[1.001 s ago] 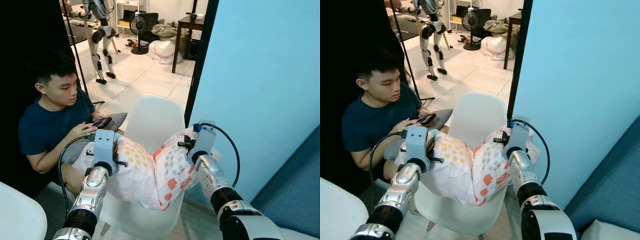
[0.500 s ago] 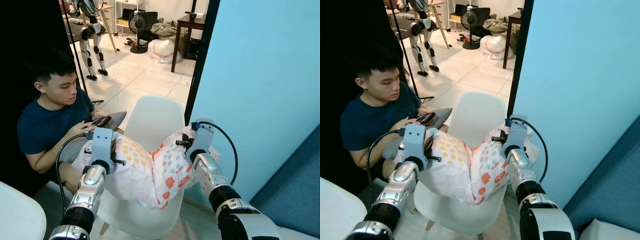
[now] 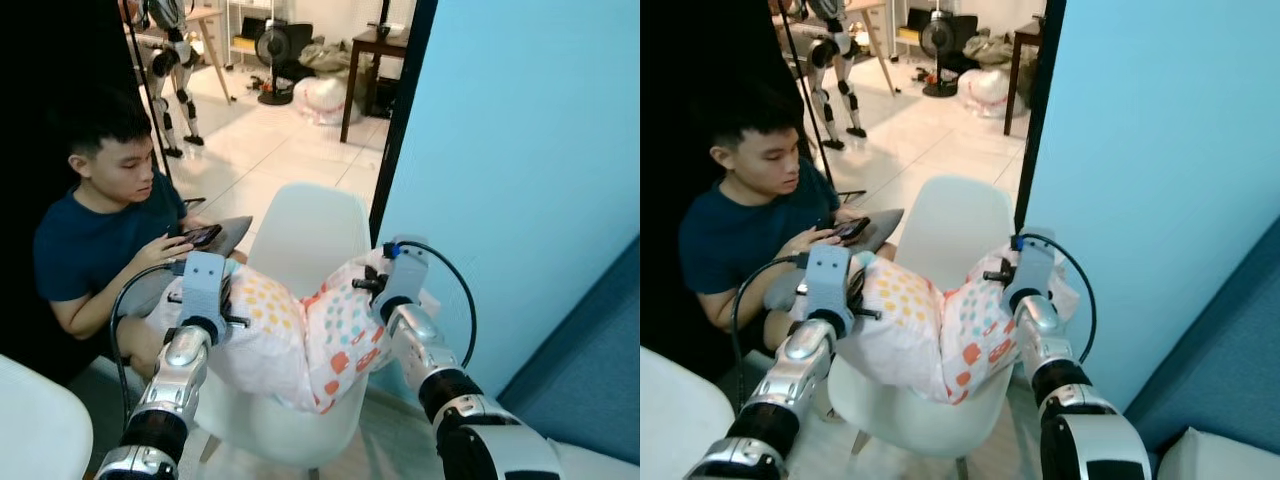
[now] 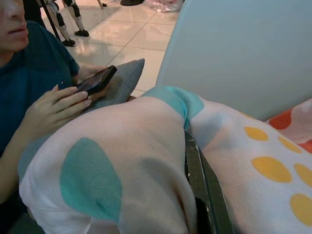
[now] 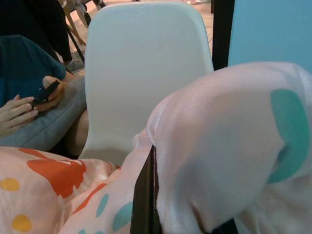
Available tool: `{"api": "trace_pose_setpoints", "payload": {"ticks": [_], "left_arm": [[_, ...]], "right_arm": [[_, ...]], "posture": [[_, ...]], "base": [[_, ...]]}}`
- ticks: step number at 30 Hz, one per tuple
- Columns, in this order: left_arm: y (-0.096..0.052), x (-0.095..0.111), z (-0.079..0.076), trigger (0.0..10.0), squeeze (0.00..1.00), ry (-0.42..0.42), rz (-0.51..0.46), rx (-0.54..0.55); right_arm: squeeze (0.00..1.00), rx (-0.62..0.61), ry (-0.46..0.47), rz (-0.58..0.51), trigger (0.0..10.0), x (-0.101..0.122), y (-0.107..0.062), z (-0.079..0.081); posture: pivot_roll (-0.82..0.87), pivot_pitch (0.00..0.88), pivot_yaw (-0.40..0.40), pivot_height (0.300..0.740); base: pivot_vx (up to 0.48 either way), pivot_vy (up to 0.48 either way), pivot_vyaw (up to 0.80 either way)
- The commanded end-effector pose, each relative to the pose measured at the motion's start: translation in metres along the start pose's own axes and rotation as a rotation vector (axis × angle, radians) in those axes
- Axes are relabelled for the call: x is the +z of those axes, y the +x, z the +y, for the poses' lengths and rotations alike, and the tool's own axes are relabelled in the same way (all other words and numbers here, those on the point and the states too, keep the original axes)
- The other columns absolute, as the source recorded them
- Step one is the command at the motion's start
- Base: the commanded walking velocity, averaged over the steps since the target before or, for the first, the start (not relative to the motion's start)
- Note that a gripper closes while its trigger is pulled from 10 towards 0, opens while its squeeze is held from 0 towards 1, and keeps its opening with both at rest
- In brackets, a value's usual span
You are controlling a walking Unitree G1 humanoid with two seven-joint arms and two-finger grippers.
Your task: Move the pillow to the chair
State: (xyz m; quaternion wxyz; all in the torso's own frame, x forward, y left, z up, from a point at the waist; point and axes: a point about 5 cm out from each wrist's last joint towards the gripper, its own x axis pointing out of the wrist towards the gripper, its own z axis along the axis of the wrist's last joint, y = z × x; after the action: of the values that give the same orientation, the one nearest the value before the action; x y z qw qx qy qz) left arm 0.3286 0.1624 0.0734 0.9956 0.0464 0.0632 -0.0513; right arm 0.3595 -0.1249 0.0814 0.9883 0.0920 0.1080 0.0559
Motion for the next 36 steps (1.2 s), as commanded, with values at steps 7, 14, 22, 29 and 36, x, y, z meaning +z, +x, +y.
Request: {"api": "trace_pose_setpoints", "payload": {"ticks": [7, 14, 22, 29, 36], "left_arm": [[0.003, 0.01, -0.003, 10.0, 0.0, 0.021, -0.048, -0.015], [0.008, 0.021, -0.009, 10.0, 0.0, 0.028, -0.086, -0.085], [-0.011, 0.052, -0.043, 10.0, 0.0, -0.021, -0.214, -0.678], [0.005, 0.054, -0.02, 10.0, 0.0, 0.226, -0.2, -0.518], [0.009, 0.057, 0.018, 10.0, 0.0, 0.429, -0.205, -0.343]], "right_arm": [[0.0, 0.041, -0.039, -0.042, 10.0, 0.013, 0.004, 0.006], [0.0, 0.033, -0.01, -0.114, 10.0, 0.028, 0.005, 0.0], [0.0, -0.002, 0.039, -0.31, 10.0, 0.052, 0.001, -0.003], [0.0, 0.012, 0.031, -0.305, 10.0, 0.051, 0.001, -0.001], [0.0, 0.013, 0.021, -0.309, 10.0, 0.048, 0.0, 0.001]], "posture": [[0.04, 0.0, -0.06, 0.641], [0.04, 0.0, -0.06, 0.626], [0.04, 0.0, -0.064, 0.626], [0.03, 0.0, -0.068, 0.626], [0.03, 0.0, -0.082, 0.626]], "base": [[0.0, 0.0, 0.0], [0.0, 0.0, 0.0], [0.0, 0.0, 0.0], [0.0, 0.0, 0.0], [0.0, 0.0, 0.0]]}}
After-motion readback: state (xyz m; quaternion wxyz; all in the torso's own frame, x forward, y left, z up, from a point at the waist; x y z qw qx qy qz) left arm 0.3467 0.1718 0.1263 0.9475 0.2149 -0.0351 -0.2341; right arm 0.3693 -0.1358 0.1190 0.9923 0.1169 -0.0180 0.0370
